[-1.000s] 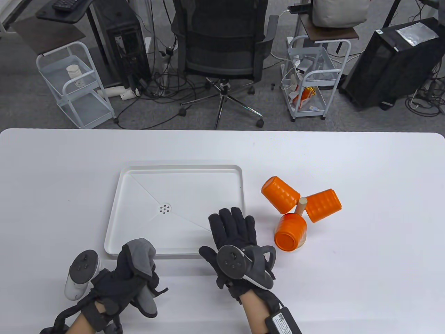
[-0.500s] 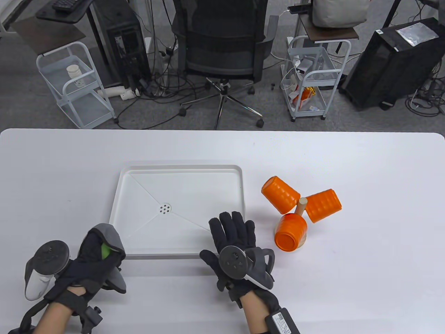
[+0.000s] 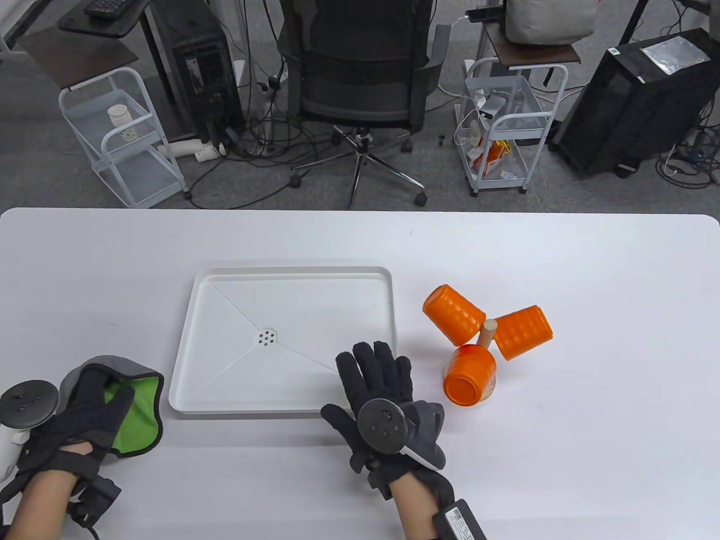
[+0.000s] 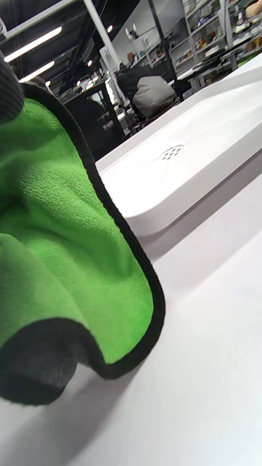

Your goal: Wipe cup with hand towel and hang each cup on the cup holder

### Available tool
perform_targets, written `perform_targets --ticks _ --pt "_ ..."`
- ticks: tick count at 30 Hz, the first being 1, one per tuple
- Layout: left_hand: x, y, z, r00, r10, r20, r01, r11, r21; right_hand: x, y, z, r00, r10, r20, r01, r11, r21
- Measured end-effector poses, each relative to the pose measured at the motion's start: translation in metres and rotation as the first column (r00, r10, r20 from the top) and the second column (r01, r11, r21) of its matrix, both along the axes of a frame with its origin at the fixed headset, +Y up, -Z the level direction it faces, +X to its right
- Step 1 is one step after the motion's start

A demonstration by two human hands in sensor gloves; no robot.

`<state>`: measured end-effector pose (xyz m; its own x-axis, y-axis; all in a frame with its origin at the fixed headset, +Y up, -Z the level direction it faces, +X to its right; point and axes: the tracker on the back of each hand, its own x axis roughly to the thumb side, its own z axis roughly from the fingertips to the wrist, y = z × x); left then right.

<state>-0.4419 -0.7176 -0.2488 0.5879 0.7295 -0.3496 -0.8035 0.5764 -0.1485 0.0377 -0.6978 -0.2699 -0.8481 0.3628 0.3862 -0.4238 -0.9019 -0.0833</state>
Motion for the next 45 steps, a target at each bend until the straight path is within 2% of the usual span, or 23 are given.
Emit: perform_targets --ticks 3,6,11,19,25,29,33,38,45 --pt "-0.008 -0.002 0.002 1.000 0.000 -0.026 -0.001 0.999 -0.035 0.000 0.000 0.001 1.000 -0.005 -0.001 0.005 1.000 0.006" --pt "-0.015 -0.002 0.003 0.998 -0.047 -0.030 0.044 0.993 -0.109 0.000 0.000 0.001 1.000 -0.007 -0.003 0.007 1.000 0.005" --pt "-0.019 0.003 0.002 0.990 -0.134 -0.030 0.128 0.980 -0.153 0.001 0.000 0.002 1.000 -0.011 0.000 0.011 1.000 0.004" --pt "-0.031 0.017 0.002 0.986 -0.159 -0.049 0.154 0.983 -0.097 0.001 -0.001 0.002 1.000 -0.020 -0.004 0.020 1.000 -0.002" --pt "-0.043 0.020 0.004 0.989 -0.116 -0.095 0.110 0.991 -0.073 0.002 -0.001 0.001 1.000 -0.024 -0.007 0.024 1.000 -0.017" --pt "-0.043 0.022 0.006 0.989 -0.129 -0.079 0.124 0.990 -0.059 0.002 -0.001 0.000 1.000 -0.029 -0.010 0.029 0.999 -0.024" --pt "-0.020 0.029 0.005 0.985 -0.170 -0.016 0.171 0.985 0.037 0.001 0.000 0.000 1.000 -0.023 -0.011 0.023 0.999 -0.025" --pt "0.036 0.038 0.001 0.948 -0.299 0.110 0.280 0.947 0.161 0.000 -0.001 0.000 1.000 -0.004 -0.008 0.004 1.000 -0.024" --pt "0.113 0.026 -0.006 0.901 -0.352 0.255 0.303 0.929 0.210 -0.003 -0.001 0.001 1.000 0.015 -0.008 -0.015 1.000 -0.024"
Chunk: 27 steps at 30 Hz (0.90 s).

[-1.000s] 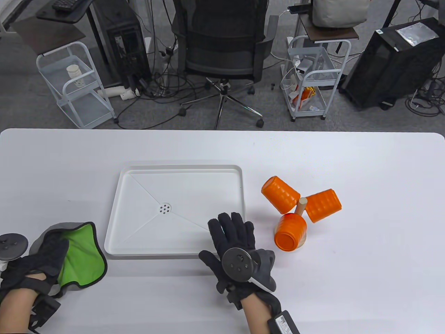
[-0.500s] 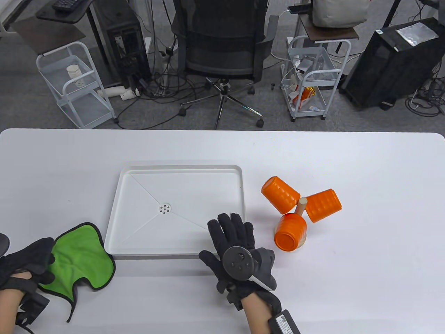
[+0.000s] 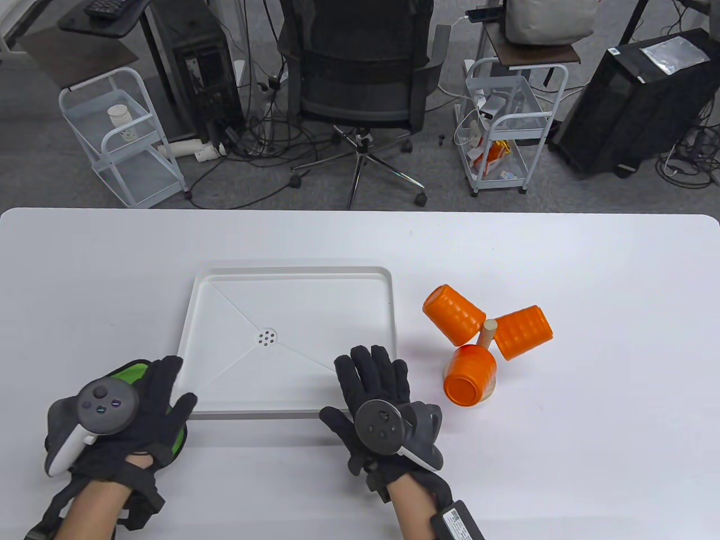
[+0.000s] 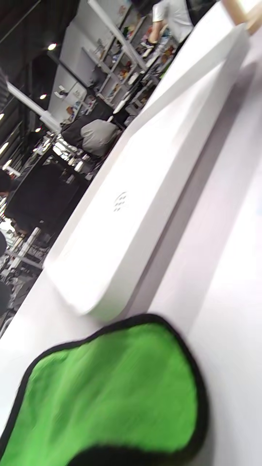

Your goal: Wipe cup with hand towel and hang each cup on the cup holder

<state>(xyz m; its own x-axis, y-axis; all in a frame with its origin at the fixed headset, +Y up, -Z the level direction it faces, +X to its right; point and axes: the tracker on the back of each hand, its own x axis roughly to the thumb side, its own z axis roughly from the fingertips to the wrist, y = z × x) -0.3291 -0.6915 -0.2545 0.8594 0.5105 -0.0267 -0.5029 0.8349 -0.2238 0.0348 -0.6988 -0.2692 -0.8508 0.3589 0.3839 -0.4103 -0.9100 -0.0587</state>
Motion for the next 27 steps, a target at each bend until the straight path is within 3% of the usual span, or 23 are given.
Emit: perform_targets --ticks 6,13,27 --pt "0.046 -0.020 -0.007 0.985 -0.157 0.075 0.157 0.988 0.006 -0.006 -0.003 0.000 0.999 0.034 -0.008 -0.034 0.999 -0.008" --pt "0.075 -0.034 -0.013 0.938 -0.326 0.117 0.326 0.945 0.021 -0.012 -0.006 0.001 0.998 0.062 -0.017 -0.062 0.998 -0.020" --pt "0.072 -0.043 -0.015 0.949 -0.295 0.110 0.297 0.955 -0.007 -0.016 -0.011 0.001 0.995 0.095 -0.018 -0.096 0.995 -0.033"
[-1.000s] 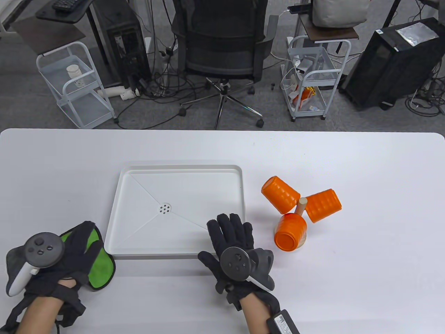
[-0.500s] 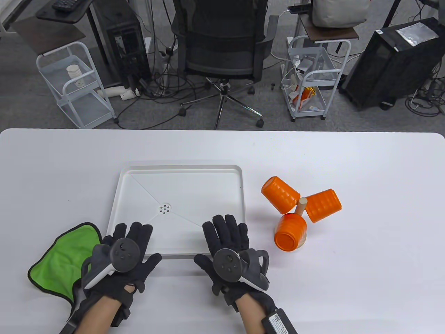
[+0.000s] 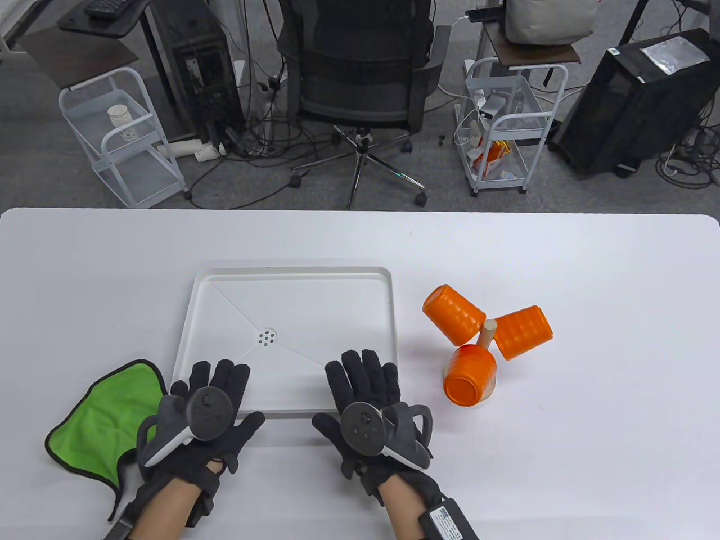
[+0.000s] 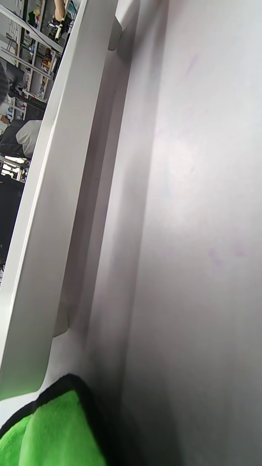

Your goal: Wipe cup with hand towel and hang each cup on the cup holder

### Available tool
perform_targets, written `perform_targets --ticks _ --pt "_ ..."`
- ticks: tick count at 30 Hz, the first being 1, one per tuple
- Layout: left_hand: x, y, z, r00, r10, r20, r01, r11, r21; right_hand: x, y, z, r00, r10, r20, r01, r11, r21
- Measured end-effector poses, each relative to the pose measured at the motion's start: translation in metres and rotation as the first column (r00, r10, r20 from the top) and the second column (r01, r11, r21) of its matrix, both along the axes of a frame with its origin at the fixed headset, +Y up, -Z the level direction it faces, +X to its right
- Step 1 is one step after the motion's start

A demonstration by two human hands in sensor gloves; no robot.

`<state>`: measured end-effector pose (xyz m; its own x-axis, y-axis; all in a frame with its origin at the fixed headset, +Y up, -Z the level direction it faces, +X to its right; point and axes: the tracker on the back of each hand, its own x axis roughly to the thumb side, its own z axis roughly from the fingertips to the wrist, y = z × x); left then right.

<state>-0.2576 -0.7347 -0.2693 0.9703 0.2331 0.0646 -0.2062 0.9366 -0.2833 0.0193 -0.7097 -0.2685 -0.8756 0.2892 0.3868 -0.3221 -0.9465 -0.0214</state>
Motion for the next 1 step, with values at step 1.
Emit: perform_targets --ticks 1 --pt "-0.0003 -0.0004 -0.0001 1.000 0.002 -0.001 -0.002 1.000 -0.003 -0.0001 0.0000 0.0000 1.000 0.000 0.000 0.000 1.000 0.000"
